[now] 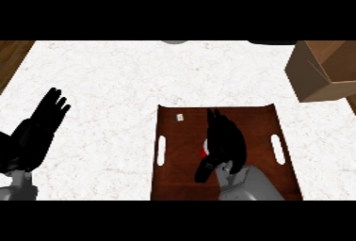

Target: Pick the can from the tray and place it in the cardboard box

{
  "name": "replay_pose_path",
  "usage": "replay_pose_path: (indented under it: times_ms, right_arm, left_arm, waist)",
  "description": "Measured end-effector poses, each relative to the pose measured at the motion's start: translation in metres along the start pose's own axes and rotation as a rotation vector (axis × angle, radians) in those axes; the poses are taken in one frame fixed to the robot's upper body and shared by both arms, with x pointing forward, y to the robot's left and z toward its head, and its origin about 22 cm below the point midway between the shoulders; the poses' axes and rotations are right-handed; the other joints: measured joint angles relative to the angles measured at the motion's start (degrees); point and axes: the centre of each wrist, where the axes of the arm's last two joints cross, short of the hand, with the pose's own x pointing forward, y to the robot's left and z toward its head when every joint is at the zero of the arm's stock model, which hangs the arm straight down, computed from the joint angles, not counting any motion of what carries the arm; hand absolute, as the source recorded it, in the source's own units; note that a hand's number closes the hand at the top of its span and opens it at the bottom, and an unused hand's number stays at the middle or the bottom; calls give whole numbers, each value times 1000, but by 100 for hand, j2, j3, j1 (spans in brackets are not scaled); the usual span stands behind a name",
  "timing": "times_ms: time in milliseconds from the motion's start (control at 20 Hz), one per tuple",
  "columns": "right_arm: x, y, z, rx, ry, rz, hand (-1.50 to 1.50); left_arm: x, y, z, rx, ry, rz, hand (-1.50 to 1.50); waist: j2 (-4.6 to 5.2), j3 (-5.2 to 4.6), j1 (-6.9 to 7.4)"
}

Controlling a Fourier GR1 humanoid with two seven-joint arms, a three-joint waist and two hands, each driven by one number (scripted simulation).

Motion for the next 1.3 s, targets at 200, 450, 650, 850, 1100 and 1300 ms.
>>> replay_pose_path:
  times_ms: [200, 450, 650, 850, 1100, 1300]
  right_arm:
    - [-6, 2, -6, 26, 15, 1, -150]
    - [-9, 6, -13, 45, 34, 8, -150]
    - [-11, 19, -17, 57, 54, 26, -150]
    - [-12, 20, -18, 52, 59, 21, -150]
    - [-15, 19, -24, 24, 52, 32, 150]
    - [-15, 19, -23, 0, 27, 48, 150]
  left_arm:
    - [1, 5, 5, 1, 0, -3, 0]
    - [1, 4, 6, -3, -1, -3, 0]
    - [-3, 2, 7, 0, -2, -4, 0]
    - [-2, 8, 6, 3, -1, -8, 0]
    - [2, 5, 7, 6, -4, -12, 0]
    - [11, 11, 14, 2, -1, -8, 0]
  waist:
    - [-3, 1, 8]
    - [-3, 2, 10]
    - [-2, 2, 8]
    - [-2, 2, 2]
    - [-3, 2, 0]
    - [-4, 2, 3]
